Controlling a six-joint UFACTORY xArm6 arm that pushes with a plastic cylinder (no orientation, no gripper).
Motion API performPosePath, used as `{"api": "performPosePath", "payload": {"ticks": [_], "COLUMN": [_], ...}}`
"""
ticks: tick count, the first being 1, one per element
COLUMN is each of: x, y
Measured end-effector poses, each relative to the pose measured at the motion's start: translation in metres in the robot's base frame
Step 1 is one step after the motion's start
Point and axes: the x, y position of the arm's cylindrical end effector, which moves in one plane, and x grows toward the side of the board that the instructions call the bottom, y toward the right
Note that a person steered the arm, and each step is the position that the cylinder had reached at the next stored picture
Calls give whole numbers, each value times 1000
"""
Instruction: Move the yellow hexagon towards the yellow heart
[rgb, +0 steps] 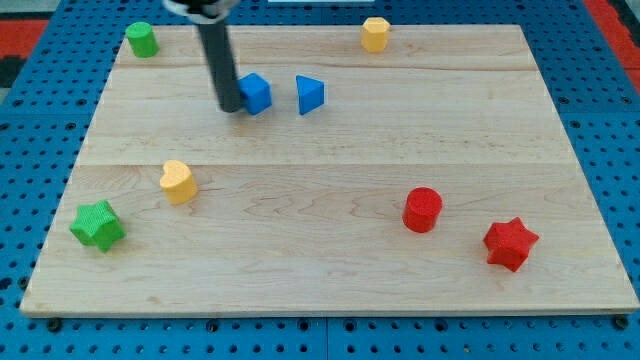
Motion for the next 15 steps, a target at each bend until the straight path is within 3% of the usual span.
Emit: {"api": "performPosePath", "payload": {"ticks": [1, 2, 3, 4, 5, 6, 8, 9, 11, 12, 14, 15], "x": [15, 59, 54, 57, 57, 30, 38, 25, -55, -70, -157, -159], "y": [12, -29, -100, -122, -122, -108, 84, 132, 268, 348, 389, 345]}}
